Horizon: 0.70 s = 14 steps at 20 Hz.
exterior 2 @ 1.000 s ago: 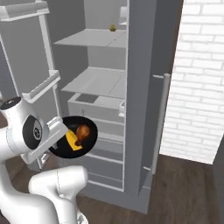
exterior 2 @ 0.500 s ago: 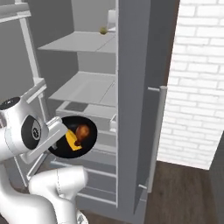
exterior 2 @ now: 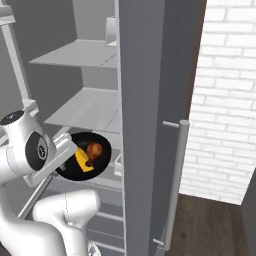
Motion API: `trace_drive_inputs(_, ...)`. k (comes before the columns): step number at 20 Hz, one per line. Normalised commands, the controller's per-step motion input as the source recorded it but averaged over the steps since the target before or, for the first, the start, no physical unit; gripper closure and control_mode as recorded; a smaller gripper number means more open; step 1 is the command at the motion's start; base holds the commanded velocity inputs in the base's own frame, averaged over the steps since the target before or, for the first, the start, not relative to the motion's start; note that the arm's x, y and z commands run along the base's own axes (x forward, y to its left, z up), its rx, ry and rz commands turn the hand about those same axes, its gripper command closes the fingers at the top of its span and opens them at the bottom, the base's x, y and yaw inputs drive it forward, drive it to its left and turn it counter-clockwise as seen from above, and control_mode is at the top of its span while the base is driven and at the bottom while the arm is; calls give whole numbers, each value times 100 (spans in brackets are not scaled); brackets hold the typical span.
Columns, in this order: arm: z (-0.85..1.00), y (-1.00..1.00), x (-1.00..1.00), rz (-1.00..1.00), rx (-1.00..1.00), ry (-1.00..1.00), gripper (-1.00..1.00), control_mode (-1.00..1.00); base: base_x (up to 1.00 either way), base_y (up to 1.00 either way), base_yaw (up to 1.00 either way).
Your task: Pick the chicken drumstick and corn from their plates and place them in the bowl. Then put the bowl in the fridge.
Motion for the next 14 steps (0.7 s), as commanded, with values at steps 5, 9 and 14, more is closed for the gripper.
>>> trace_drive_inputs(5,0,0,0,0,0,0,100,100,20,0,0)
trace_drive_inputs(9,0,0,0,0,0,0,100,100,33,0,0)
trace_drive_inputs(14,0,0,0,0,0,0,100,100,34,0,0)
